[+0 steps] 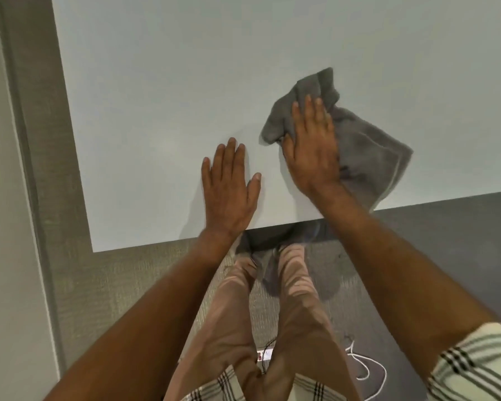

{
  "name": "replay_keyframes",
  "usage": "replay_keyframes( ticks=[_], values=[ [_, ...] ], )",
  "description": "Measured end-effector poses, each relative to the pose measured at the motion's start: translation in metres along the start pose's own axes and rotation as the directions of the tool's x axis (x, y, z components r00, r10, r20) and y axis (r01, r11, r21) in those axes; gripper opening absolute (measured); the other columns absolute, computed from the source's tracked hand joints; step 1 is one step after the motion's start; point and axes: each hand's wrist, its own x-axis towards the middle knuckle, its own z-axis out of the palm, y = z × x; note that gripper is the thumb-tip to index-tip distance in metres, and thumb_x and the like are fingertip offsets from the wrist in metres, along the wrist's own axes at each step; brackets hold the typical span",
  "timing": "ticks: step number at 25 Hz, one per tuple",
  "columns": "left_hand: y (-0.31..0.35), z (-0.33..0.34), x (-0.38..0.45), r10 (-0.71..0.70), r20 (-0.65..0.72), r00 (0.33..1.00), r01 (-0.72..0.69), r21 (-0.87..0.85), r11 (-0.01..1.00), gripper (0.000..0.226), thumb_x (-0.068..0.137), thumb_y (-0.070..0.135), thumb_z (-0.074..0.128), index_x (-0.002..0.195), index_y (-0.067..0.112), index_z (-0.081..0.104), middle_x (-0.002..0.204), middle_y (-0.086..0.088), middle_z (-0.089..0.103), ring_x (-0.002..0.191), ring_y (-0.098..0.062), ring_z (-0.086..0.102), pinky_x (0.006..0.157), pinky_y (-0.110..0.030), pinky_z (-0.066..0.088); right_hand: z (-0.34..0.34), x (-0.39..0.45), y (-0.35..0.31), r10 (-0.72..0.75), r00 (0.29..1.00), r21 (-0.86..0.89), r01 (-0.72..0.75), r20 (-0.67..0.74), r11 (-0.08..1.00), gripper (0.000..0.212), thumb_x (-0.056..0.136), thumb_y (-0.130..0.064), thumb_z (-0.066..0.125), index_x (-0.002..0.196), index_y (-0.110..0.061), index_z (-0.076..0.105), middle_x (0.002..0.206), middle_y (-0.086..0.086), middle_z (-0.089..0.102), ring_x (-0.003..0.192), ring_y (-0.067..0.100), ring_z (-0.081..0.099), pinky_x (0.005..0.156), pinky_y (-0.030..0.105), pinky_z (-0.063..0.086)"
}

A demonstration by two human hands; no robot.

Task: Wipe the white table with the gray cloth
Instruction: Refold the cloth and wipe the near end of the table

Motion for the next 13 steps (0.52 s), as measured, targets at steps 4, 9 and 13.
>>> replay_keyframes(
  ticks=[4, 9, 13],
  values=[
    [0.010, -0.031, -0.017, -0.131, 0.071, 0.989, 0.148, -0.364, 0.920, 0.060, 0.111, 0.038, 0.039, 0.163, 0.010, 0.031, 0.173, -0.011, 0.026, 0.161, -0.026, 0.022, 0.133, -0.047, 0.015, -0.016, -0.097, -0.003, -0.309, 0.927, 0.102, 0.294, 0.211, 0.950, 0.064, 0.110, -0.033, 0.043, 0.166, -0.009, 0.026, 0.175, 0.016, 0.016, 0.164, 0.032, 0.012, 0.133, 0.051, 0.017],
    [0.050, -0.080, -0.044, -0.142, 0.376, 0.916, 0.303, -0.413, 0.859, 0.055, 0.109, 0.052, 0.041, 0.150, 0.018, 0.052, 0.157, -0.006, 0.053, 0.143, -0.027, 0.050, 0.117, -0.043, 0.038, -0.086, -0.184, 0.011, -0.231, 0.868, 0.359, 0.066, 0.439, 0.931, 0.060, 0.112, -0.028, 0.045, 0.167, -0.018, 0.024, 0.176, 0.005, 0.012, 0.163, 0.015, 0.005, 0.132, 0.048, 0.018],
    [0.105, -0.128, -0.043, -0.008, 0.649, 0.761, 0.293, -0.332, 0.897, 0.062, 0.105, 0.064, 0.039, 0.129, 0.014, 0.066, 0.135, -0.009, 0.068, 0.116, -0.027, 0.064, 0.104, -0.044, 0.052, -0.151, -0.214, 0.006, -0.125, 0.939, 0.580, -0.090, 0.320, 0.810, 0.061, 0.113, -0.027, 0.044, 0.167, -0.033, 0.017, 0.176, -0.007, 0.014, 0.163, 0.009, 0.012, 0.132, 0.044, 0.025]
  ],
)
